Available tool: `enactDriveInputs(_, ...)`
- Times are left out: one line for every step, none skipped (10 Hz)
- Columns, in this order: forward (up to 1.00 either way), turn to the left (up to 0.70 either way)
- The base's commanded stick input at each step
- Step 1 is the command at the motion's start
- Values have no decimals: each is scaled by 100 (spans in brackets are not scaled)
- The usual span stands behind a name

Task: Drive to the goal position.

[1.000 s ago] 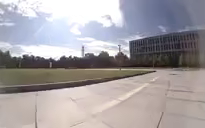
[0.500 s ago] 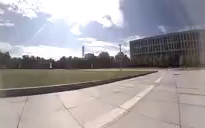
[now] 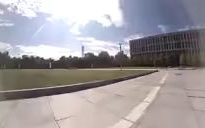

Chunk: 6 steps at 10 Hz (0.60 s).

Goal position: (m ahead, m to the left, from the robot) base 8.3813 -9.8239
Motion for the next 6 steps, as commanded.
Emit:
enactDriveInputs(70, -1)
enactDriveInputs(70, -1)
enactDriveInputs(70, -1)
enactDriveInputs(70, -1)
enactDriveInputs(70, -1)
enactDriveInputs(70, -1)
